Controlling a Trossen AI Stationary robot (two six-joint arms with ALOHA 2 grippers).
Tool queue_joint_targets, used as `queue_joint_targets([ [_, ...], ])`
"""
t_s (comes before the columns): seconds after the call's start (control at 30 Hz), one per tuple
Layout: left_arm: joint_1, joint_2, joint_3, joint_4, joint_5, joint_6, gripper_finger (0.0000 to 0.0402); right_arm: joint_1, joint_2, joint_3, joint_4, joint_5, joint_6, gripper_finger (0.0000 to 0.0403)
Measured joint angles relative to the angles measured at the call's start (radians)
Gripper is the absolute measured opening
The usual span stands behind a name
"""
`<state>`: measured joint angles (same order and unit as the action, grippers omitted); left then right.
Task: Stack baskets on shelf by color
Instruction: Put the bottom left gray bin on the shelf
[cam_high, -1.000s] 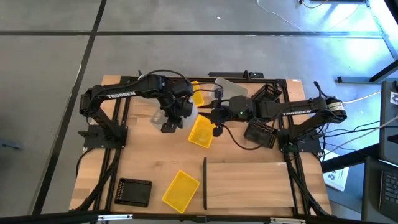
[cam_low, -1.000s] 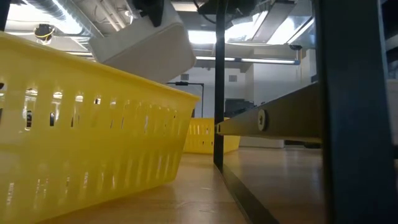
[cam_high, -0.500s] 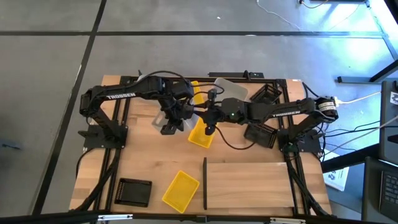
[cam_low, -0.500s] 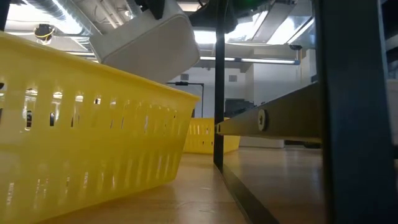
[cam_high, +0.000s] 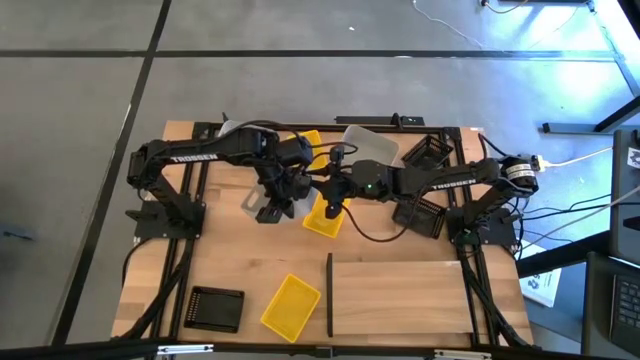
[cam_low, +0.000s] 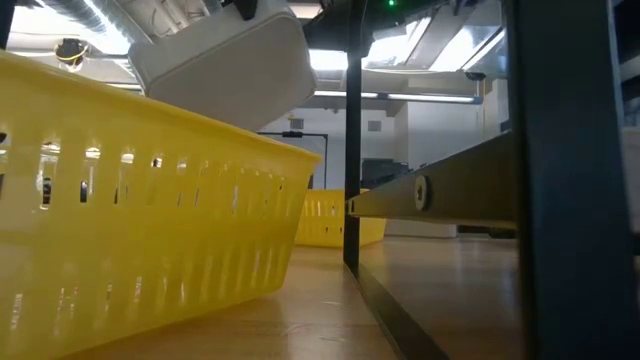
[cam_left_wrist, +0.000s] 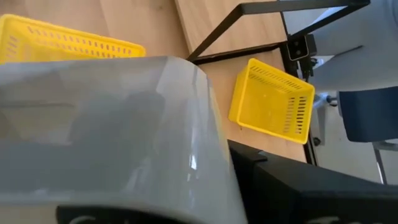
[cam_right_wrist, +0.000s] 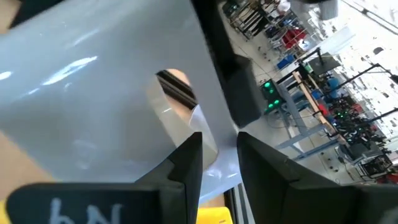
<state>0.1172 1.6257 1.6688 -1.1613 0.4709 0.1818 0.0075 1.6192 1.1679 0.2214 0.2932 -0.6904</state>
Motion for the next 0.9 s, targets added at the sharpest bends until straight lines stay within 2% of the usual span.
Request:
queue_joint_targets([
  [0.17, -0.012, 0.000, 0.000, 0.008, 0.012, 0.003, 0.0000, -0.003, 0.000, 0.000, 0.007, -0.011, 0.000, 0.0105],
  [0.37, -0.017, 0.000, 0.000, 0.007, 0.020, 0.000, 0.0000, -0.013, 0.000, 0.000, -0.002, -0.110, 0.001, 0.0105],
  [0.57, -0.016, 0.000, 0.000, 0.007, 0.021, 0.000, 0.0000, -0.013, -0.001, 0.000, -0.007, -0.115, 0.002, 0.0101],
  [0.9, -0.016, 0.000, 0.000, 0.007, 0.021, -0.003, 0.0000, -0.012, -0.002, 0.000, -0.019, -0.118, -0.001, 0.0065],
])
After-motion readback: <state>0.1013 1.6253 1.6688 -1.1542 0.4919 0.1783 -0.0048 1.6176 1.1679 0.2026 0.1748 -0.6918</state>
